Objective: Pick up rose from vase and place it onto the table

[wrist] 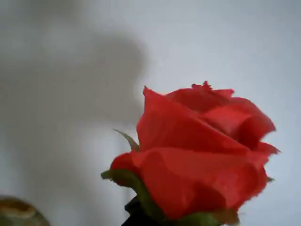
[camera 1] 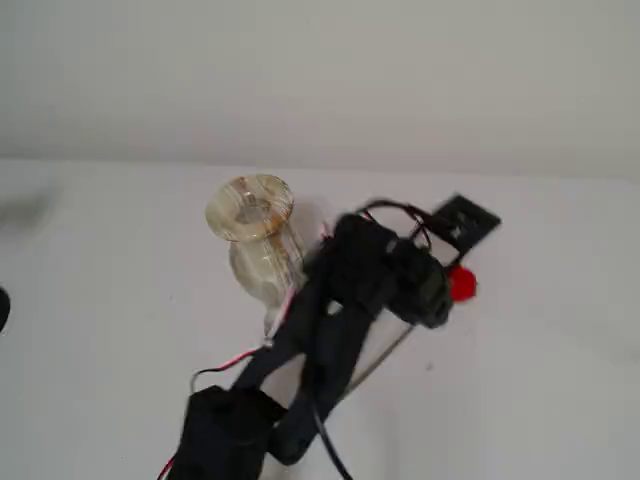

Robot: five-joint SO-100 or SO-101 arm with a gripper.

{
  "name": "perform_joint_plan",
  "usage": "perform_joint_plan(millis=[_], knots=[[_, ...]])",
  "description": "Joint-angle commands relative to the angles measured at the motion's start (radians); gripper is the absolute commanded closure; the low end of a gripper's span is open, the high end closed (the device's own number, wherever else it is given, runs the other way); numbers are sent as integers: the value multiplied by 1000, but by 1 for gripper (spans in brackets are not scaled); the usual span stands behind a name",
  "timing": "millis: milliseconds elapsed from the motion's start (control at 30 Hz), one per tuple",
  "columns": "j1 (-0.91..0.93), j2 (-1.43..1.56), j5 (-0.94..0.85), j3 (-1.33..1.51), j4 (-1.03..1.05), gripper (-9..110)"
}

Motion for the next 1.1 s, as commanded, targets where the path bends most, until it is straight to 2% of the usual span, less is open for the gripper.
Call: perform_joint_plan(millis=[0,400,533,600,767,967,1067], knots=[[8,-21,18,-58,-52,102],[-20,-126,54,-60,-83,100],[-17,-138,64,-60,-92,96],[-17,-140,67,-60,-84,88],[-17,-140,77,-67,-31,57],[-12,-166,89,-164,44,51],[-9,-321,103,-492,202,51]])
